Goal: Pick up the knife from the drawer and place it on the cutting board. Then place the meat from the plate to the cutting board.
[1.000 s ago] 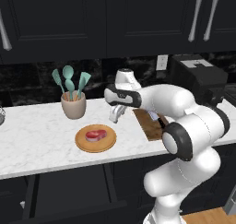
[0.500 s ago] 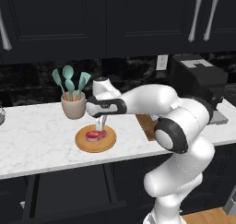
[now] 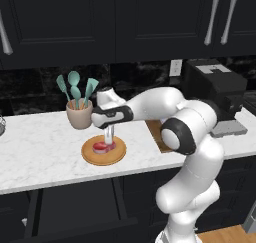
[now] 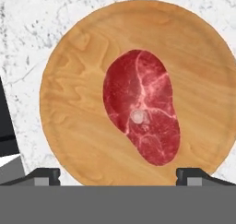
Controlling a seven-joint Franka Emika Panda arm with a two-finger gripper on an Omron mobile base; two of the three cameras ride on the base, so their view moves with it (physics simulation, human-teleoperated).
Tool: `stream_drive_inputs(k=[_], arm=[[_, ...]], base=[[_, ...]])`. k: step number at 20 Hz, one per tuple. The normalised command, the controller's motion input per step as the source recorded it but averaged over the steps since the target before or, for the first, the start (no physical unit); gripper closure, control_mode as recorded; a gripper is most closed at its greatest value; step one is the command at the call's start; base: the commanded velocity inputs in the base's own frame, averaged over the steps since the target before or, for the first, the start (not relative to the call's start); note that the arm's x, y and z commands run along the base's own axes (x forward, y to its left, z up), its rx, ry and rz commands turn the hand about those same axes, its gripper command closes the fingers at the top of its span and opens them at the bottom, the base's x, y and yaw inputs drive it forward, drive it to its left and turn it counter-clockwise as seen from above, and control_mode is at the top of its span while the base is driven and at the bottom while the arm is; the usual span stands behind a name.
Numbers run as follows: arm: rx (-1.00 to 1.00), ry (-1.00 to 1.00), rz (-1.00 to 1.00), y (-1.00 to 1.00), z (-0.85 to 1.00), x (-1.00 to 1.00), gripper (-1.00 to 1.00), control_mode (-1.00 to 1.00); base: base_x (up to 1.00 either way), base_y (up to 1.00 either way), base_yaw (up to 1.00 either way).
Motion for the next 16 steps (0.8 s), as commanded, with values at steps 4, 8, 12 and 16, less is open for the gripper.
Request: stream_drive_inputs(k=[4,8,12,16], arm=[[0.00,0.00,0.00,0.00,-0.34,0.12,-1.00,-1.00],[-0.02,-0.01,0.00,0.00,-0.07,0.12,-1.00,-1.00],[-0.01,-0.02,0.00,0.00,0.00,0.24,-1.00,-1.00],[0.00,0.00,0.00,0.00,-0.05,0.29,-1.00,-1.00]], base=[[0.00,0.00,0.00],[0.00,0.00,0.00],[0.00,0.00,0.00],[0.00,0.00,0.00]])
